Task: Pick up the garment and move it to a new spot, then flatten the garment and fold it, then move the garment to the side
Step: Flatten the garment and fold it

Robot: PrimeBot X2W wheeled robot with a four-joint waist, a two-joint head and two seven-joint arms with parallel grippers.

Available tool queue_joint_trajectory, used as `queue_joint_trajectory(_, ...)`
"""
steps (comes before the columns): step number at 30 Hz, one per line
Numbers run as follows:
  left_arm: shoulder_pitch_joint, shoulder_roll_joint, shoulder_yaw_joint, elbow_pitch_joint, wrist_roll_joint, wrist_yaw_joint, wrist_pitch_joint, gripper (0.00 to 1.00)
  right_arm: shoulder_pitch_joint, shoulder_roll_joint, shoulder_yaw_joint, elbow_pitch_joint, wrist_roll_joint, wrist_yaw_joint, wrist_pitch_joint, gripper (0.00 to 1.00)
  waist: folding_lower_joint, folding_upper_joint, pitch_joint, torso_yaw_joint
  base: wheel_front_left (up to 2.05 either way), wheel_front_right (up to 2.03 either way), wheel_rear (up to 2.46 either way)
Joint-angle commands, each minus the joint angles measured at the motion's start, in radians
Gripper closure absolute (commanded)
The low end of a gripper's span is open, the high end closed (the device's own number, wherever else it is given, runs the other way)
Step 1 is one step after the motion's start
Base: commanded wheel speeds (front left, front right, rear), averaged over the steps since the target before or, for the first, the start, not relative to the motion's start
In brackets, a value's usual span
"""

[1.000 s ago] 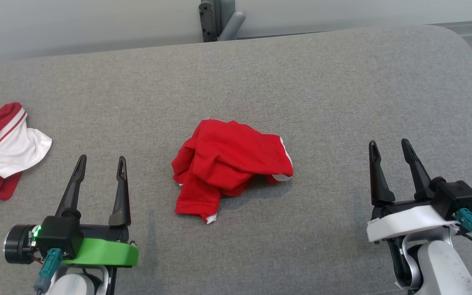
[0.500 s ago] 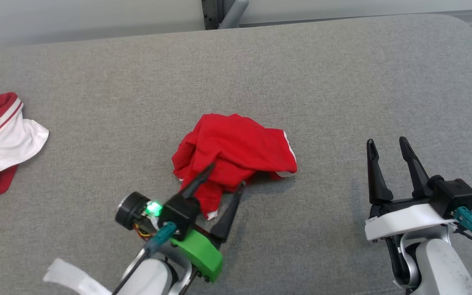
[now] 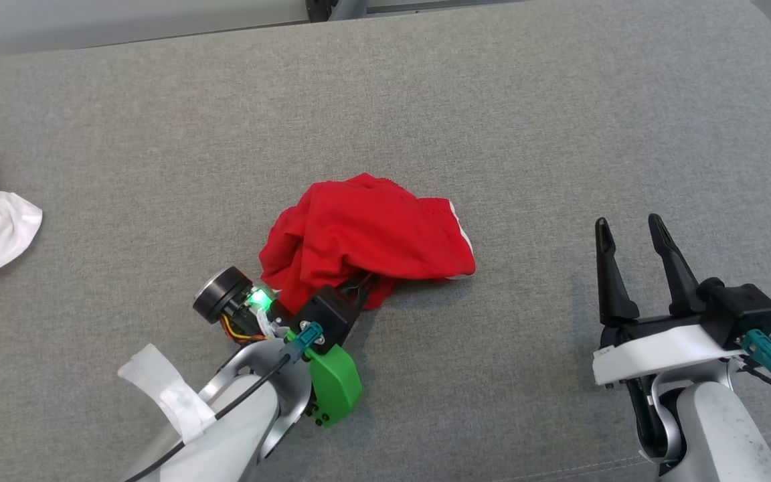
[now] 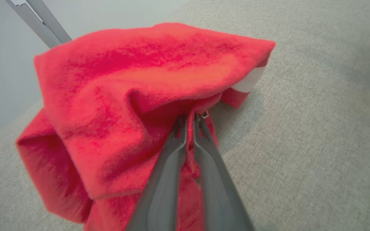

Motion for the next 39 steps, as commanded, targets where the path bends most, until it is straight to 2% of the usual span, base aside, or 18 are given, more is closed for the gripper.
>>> queue_joint_trajectory(1, -0.023, 0.01, -0.013, -0.01, -0.02, -0.004, 0.006, 1.0, -0.009, -0.002, -0.003, -0.002, 0.006, 0.0, -0.004, 0.0, 0.0, 0.0, 0.006, -0.002, 0.0, 0.0, 0.0)
queue_joint_trajectory(4, -0.044, 0.03, -0.085, -0.084, -0.085, -0.004, 0.033, 1.0, -0.009, -0.002, -0.004, 0.001, 0.016, 0.0, -0.004, 0.0, 0.0, 0.0, 0.01, -0.001, 0.0, 0.0, 0.0)
queue_joint_trajectory(7, -0.082, 0.075, -0.172, -0.214, -0.187, -0.004, 0.071, 1.0, -0.012, -0.002, -0.007, 0.002, 0.019, 0.0, -0.004, 0.0, 0.0, 0.0, 0.014, 0.005, 0.0, 0.0, 0.0)
queue_joint_trajectory(8, -0.082, 0.075, -0.172, -0.214, -0.187, -0.004, 0.071, 1.0, -0.012, -0.002, -0.007, 0.002, 0.019, 0.0, -0.004, 0.0, 0.0, 0.0, 0.014, 0.005, 0.0, 0.0, 0.0)
queue_joint_trajectory(12, -0.144, 0.138, -0.229, -0.388, -0.289, -0.004, 0.107, 1.0, -0.02, -0.002, -0.004, 0.005, 0.025, 0.0, -0.004, 0.0, 0.0, 0.0, 0.017, 0.011, 0.0, 0.0, 0.0)
queue_joint_trajectory(18, -0.191, 0.197, -0.186, -0.566, -0.386, -0.004, 0.12, 1.0, -0.027, -0.002, 0.003, 0.007, 0.041, 0.0, -0.004, 0.0, 0.0, 0.0, 0.019, 0.008, 0.0, 0.0, 0.0)
queue_joint_trajectory(21, -0.172, 0.249, -0.138, -0.595, -0.432, 0.019, 0.15, 1.0, -0.024, -0.002, 0.001, 0.009, 0.05, 0.0, -0.004, 0.0, 0.0, 0.0, 0.023, 0.005, 0.0, 0.0, 0.0)
queue_joint_trajectory(25, -0.126, 0.328, -0.094, -0.531, -0.485, 0.039, 0.185, 1.0, -0.027, -0.002, -0.002, 0.01, 0.057, 0.0, -0.004, 0.0, 0.0, 0.0, 0.034, -0.001, 0.0, 0.0, 0.0)
queue_joint_trajectory(29, -0.089, 0.368, -0.094, -0.382, -0.527, 0.018, 0.136, 1.0, -0.035, -0.002, 0.001, 0.009, 0.059, 0.0, -0.004, 0.0, 0.0, 0.0, 0.045, -0.003, 0.0, 0.0, 0.0)
queue_joint_trajectory(32, -0.082, 0.368, -0.084, -0.255, -0.53, 0.009, 0.046, 1.0, -0.041, -0.002, 0.002, 0.008, 0.061, 0.0, -0.004, 0.0, 0.0, 0.0, 0.051, -0.003, 0.0, 0.0, 0.0)
queue_joint_trajectory(36, -0.09, 0.332, -0.054, -0.101, -0.521, 0.01, -0.095, 1.0, -0.043, -0.002, -0.002, 0.009, 0.056, 0.0, -0.004, 0.0, 0.0, 0.0, 0.054, 0.004, 0.0, 0.0, 0.0)
queue_joint_trajectory(39, -0.09, 0.295, -0.034, -0.011, -0.548, 0.013, -0.159, 1.0, -0.043, -0.002, -0.003, 0.012, 0.055, 0.0, -0.004, 0.0, 0.0, 0.0, 0.054, 0.009, 0.0, 0.0, 0.0)
